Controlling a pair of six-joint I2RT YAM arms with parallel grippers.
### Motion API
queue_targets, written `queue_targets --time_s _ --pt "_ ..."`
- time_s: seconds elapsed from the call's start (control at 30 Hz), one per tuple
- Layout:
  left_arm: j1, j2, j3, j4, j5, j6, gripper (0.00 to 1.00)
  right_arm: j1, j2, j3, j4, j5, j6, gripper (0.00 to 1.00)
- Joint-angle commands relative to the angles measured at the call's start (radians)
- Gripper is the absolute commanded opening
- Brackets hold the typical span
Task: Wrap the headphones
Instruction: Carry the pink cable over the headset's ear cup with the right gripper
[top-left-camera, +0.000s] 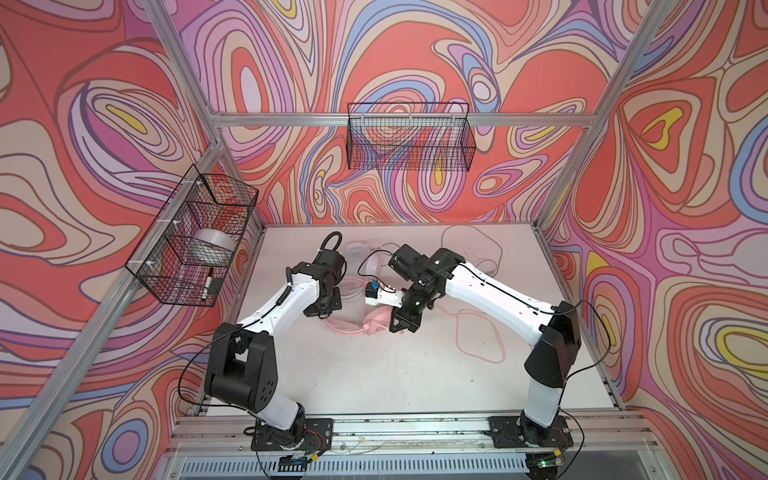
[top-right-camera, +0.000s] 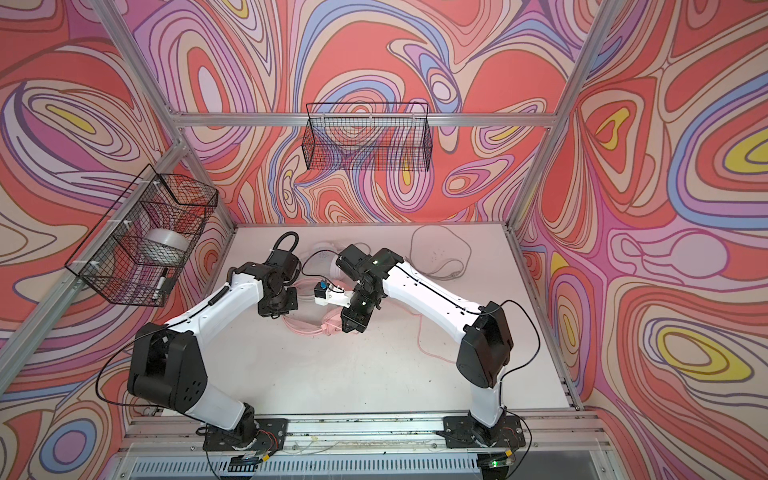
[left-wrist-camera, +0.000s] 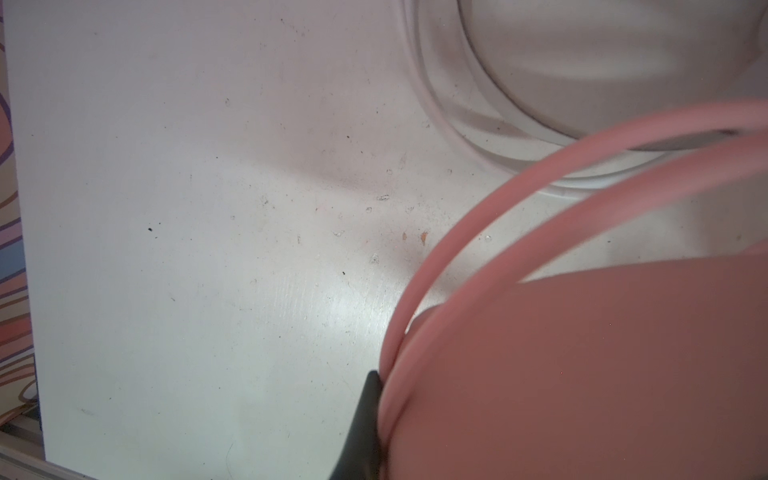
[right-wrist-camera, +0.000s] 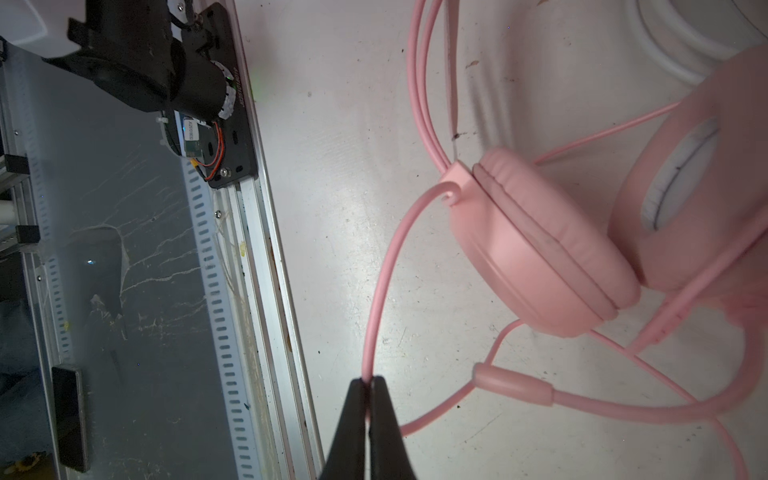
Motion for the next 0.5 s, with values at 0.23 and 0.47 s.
queue_targets --time_s 0.23,0.47 --pt "-0.002 -0.002 0.016 -0.003 0.045 0.025 0.0 -0.006 0.018 0.067 -0.014 0.159 -0.024 0.0" --pt "-0.003 -0.009 0.005 0.009 0.079 0.075 0.0 -0.03 0.022 0.087 0.047 0.265 -0.044 0.0"
